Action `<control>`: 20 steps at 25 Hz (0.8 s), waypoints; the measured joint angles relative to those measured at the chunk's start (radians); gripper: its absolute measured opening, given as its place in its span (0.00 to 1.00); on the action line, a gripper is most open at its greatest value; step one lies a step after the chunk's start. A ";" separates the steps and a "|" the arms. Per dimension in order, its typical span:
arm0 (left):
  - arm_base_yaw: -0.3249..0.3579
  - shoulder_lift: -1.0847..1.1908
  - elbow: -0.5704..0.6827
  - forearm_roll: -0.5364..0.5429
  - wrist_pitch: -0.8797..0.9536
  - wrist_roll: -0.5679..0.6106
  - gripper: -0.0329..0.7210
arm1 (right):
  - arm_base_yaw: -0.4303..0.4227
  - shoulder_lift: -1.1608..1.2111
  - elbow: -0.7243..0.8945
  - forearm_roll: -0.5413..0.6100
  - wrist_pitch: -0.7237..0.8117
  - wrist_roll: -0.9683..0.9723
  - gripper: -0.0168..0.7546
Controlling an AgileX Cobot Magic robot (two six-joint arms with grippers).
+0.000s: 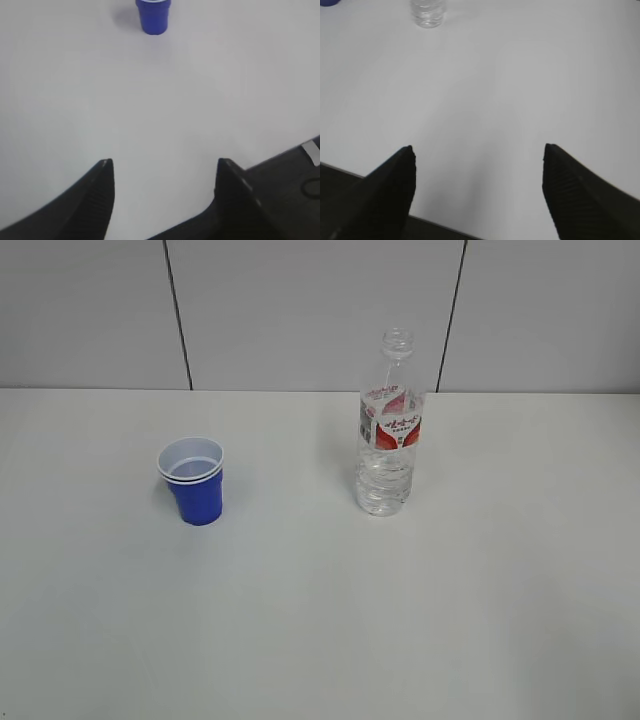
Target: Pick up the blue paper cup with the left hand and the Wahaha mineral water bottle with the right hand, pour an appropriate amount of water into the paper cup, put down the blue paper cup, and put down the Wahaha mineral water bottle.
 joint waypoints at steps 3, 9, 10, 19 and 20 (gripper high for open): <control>0.105 -0.028 0.000 0.000 0.000 0.002 0.68 | -0.111 0.000 0.000 0.000 -0.002 0.000 0.78; 0.358 -0.104 0.000 0.000 0.000 0.002 0.68 | -0.259 -0.007 0.000 -0.002 -0.002 0.005 0.78; 0.384 -0.126 0.000 0.000 0.000 0.002 0.68 | -0.260 -0.018 0.000 -0.004 -0.002 0.000 0.78; 0.458 -0.206 0.000 -0.002 0.001 0.002 0.68 | -0.261 -0.052 0.000 -0.008 -0.005 0.005 0.78; 0.458 -0.206 0.000 -0.002 0.001 0.002 0.68 | -0.261 -0.052 0.000 -0.008 -0.005 0.005 0.78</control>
